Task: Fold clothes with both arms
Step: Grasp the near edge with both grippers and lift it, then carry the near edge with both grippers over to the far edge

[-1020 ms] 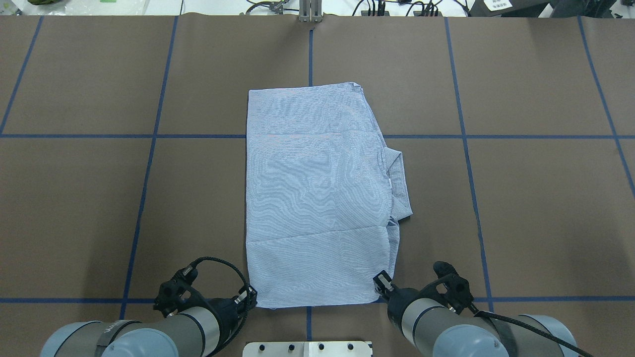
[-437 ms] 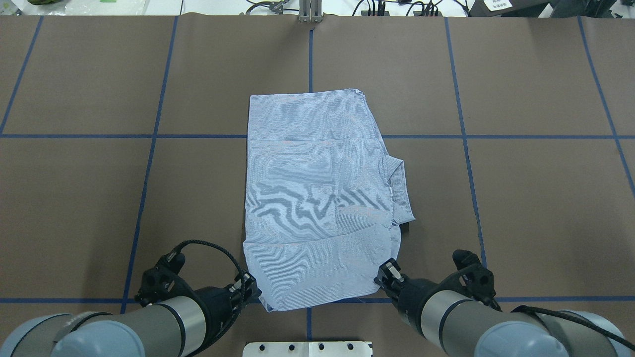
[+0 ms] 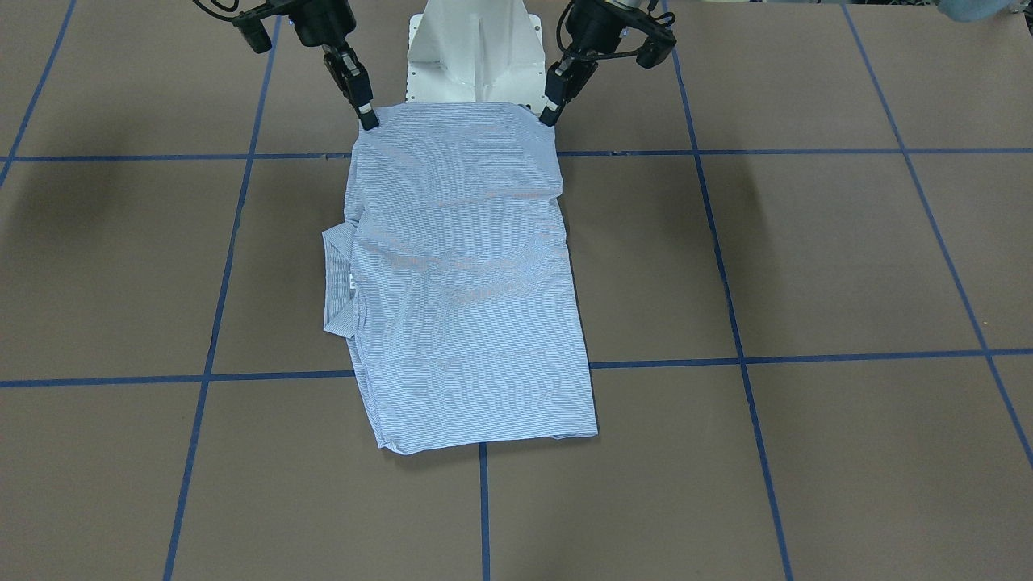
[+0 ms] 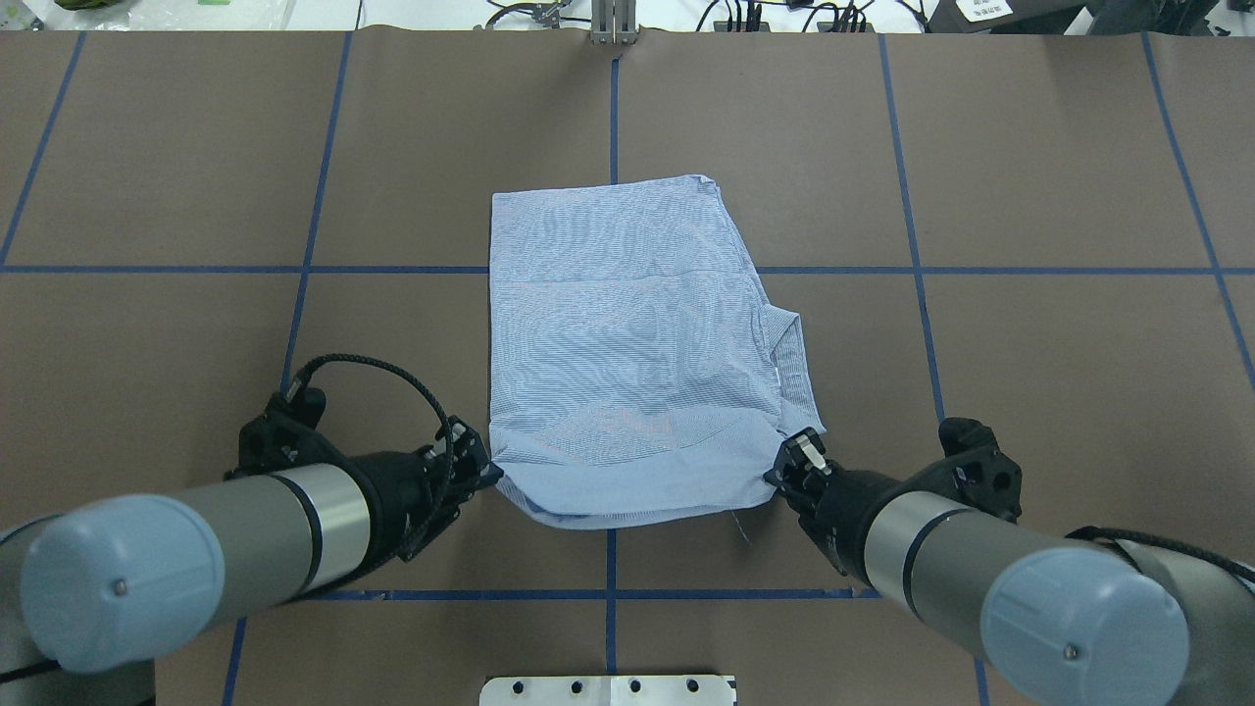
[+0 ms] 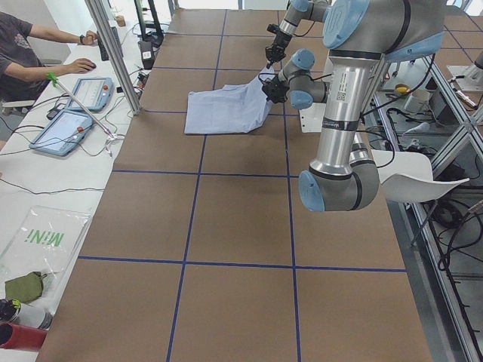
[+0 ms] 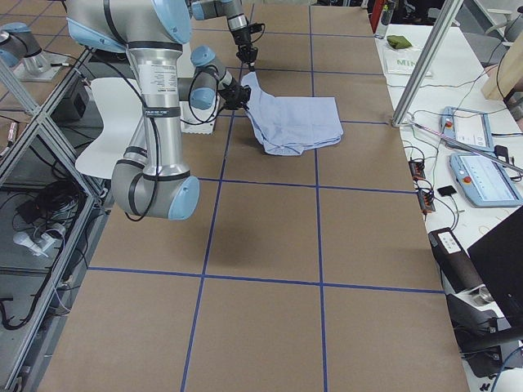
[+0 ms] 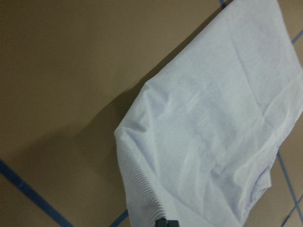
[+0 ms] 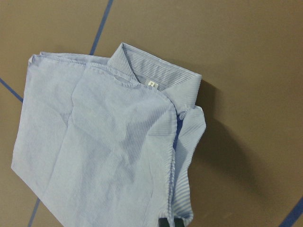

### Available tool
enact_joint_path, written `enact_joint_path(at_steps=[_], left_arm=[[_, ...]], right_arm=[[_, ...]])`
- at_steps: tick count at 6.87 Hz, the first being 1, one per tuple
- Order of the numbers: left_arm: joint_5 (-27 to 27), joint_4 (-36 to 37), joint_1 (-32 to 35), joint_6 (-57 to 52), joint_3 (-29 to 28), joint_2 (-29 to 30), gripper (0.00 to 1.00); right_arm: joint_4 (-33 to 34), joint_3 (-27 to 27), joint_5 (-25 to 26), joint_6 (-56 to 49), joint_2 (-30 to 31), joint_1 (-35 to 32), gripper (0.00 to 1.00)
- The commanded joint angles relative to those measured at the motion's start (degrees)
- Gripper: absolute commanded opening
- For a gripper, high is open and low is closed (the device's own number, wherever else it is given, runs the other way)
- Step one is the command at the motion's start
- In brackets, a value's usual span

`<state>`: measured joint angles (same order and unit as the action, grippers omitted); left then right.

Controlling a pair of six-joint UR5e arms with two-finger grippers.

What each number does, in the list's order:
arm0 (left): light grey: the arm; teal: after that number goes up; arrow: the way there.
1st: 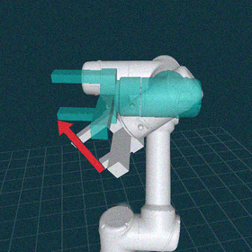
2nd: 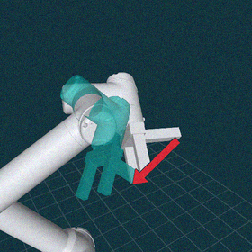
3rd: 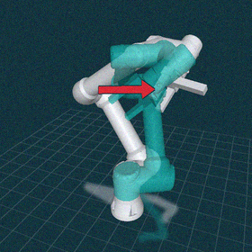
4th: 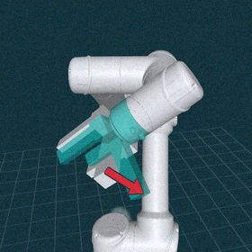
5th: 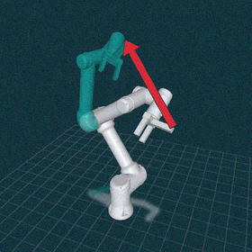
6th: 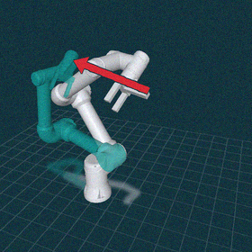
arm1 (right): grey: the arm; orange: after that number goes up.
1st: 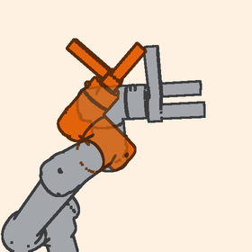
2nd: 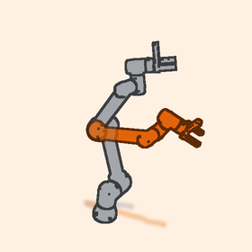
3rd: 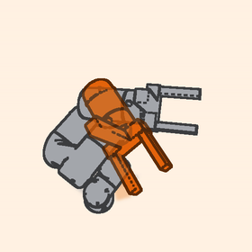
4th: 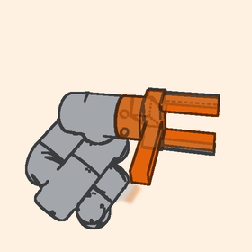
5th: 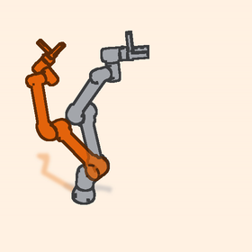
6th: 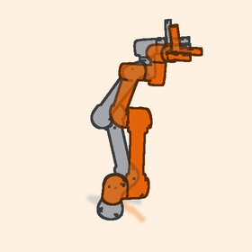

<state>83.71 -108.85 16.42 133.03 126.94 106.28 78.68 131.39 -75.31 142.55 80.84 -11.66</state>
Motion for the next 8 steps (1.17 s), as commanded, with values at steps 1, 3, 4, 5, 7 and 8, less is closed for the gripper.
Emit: enact_joint_path(at_steps=[1, 3, 4, 5, 7, 8], left_arm=[[5.04, 0.13, 9.56, -3.56, -2.99, 3.47, 0.0], [5.68, -0.83, 13.54, -4.79, -11.59, 9.01, 0.0], [5.68, -0.84, 15.03, -8.19, -14.41, 11.03, 0.0], [5.59, -1.71, 16.43, -8.4, -18.62, 12.79, 0.0], [5.5, -8.02, 18.63, -11.2, -28.63, 16.05, 0.0], [5.5, -10.48, 19.6, -12.78, -32.51, 17.54, 0.0]], right_arm=[[0.77, -6.63, -9.62, -0.78, -7.31, -10.26, 0.0], [0.95, -13.84, -16.87, -5.68, -12.96, -18.63, 0.0], [0.69, -17.7, -16.97, -6.31, -15.16, -20.23, 0.0], [0.69, -21.05, -17.5, -7.8, -17.44, -21.55, 0.0], [0.25, -31.39, -19.78, -12.02, -23.67, -24.45, 0.0], [0.16, -36.67, -21.0, -15.17, -26.58, -25.77, 0.0]])
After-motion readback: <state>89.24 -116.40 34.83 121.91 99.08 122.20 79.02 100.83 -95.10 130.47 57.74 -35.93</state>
